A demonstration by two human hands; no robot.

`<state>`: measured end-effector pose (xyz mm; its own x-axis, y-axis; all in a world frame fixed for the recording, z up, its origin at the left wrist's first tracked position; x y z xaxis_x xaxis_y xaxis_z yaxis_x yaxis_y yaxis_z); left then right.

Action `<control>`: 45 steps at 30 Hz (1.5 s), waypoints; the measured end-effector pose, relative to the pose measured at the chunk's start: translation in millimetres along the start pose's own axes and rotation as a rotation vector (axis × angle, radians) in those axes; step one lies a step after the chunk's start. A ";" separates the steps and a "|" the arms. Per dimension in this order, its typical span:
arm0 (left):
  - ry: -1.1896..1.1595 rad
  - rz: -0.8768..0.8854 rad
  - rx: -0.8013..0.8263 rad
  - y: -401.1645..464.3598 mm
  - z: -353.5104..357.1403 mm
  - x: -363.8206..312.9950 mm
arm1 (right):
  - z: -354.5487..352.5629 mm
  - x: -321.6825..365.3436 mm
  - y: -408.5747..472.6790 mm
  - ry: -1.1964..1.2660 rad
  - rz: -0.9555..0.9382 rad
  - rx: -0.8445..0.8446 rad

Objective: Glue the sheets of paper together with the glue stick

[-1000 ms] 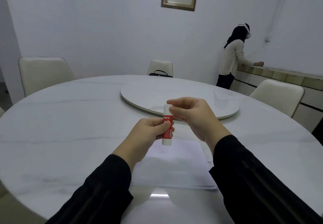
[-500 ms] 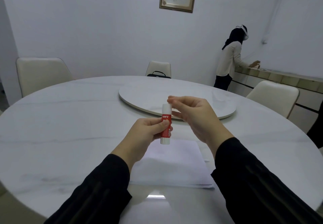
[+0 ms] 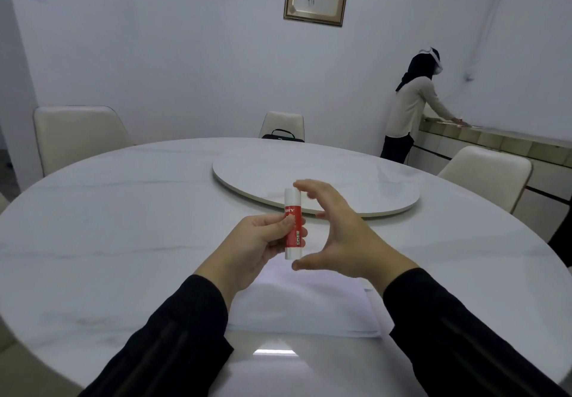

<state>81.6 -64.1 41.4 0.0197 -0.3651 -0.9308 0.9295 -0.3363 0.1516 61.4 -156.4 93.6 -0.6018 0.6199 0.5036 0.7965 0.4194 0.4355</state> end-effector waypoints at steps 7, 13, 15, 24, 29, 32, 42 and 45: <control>0.061 -0.041 0.028 0.5 2.5 8.5 | -2.8 -1.9 -1.5 -0.038 -0.015 -0.079; 0.108 -0.051 0.006 3.8 -3.2 14.9 | 4.7 -8.5 0.0 -0.024 -0.024 -0.098; 0.097 -0.038 -0.022 6.1 -6.0 15.9 | 7.2 -14.6 3.3 -0.013 0.018 -0.052; 0.274 0.072 -0.221 15.4 -24.5 9.5 | 27.5 -51.4 17.6 0.732 0.343 -0.074; 0.430 0.067 -0.468 14.2 -60.3 4.7 | 21.5 -72.8 36.1 0.631 0.439 -0.218; 0.522 0.047 -0.557 13.4 -76.1 5.2 | 26.8 -89.3 42.8 0.466 0.484 -0.220; 0.569 -0.006 -0.595 14.0 -85.4 9.6 | 42.4 -94.3 40.9 0.434 0.506 -0.209; 0.587 -0.012 -0.573 13.2 -82.5 10.4 | 44.6 -92.9 37.2 0.462 0.491 -0.182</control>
<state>124.5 -0.6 6.2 0.0499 0.2034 -0.9778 0.9716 0.2168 0.0947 149.5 -168.8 29.7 -0.1698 0.3465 0.9225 0.9846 0.0196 0.1738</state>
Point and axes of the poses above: each hand's wrist, its own y-axis towards the middle knuckle, its own z-axis out of the palm, x = y × z, the point moved 10 cm from there along y, towards the middle knuckle
